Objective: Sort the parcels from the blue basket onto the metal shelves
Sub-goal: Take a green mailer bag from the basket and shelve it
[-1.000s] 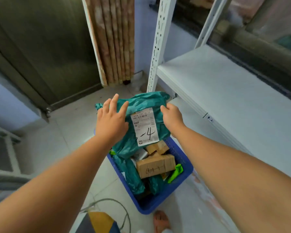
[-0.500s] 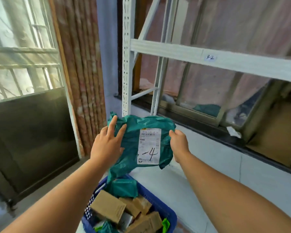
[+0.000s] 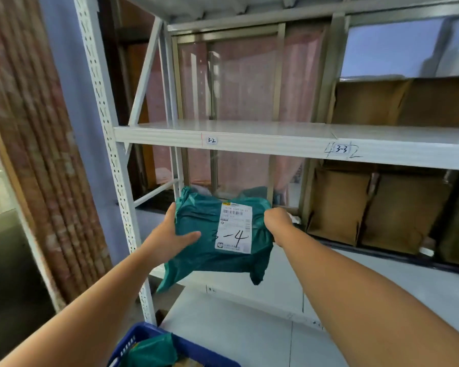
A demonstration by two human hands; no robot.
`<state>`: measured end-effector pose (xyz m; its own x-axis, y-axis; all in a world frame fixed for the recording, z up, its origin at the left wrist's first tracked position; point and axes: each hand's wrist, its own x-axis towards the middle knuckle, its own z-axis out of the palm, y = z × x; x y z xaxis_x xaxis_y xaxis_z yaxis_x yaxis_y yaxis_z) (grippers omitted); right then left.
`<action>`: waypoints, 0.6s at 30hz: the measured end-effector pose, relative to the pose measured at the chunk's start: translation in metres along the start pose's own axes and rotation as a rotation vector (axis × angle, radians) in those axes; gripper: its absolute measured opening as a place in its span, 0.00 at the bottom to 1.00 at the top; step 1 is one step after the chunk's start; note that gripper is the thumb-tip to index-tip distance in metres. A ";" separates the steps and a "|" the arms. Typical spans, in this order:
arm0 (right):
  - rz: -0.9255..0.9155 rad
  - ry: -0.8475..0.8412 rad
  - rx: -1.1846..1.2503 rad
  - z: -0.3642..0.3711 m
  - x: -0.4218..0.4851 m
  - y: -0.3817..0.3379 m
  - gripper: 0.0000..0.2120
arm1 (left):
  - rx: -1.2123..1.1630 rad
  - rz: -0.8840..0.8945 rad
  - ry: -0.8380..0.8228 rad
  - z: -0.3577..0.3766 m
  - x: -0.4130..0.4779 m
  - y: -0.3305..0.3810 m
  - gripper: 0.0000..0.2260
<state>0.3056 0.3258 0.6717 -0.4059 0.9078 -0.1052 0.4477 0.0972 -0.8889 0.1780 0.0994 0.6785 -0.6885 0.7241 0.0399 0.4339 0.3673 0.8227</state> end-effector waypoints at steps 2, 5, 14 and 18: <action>0.058 -0.013 -0.024 -0.029 0.003 0.009 0.16 | -0.235 -0.050 -0.004 0.015 0.001 0.024 0.38; 0.119 -0.039 0.027 -0.075 0.006 0.024 0.16 | -0.334 -0.047 -0.011 0.047 0.001 0.056 0.31; 0.054 0.052 0.283 -0.194 -0.002 0.044 0.16 | -0.663 -0.033 -0.102 0.134 -0.002 0.157 0.17; 0.059 0.098 0.345 -0.233 -0.005 0.047 0.29 | -0.655 0.022 -0.190 0.165 -0.007 0.192 0.18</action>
<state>0.5143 0.4206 0.7338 -0.3015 0.9442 -0.1327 0.1659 -0.0850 -0.9825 0.3620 0.2613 0.7421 -0.5440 0.8391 0.0095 -0.0355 -0.0343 0.9988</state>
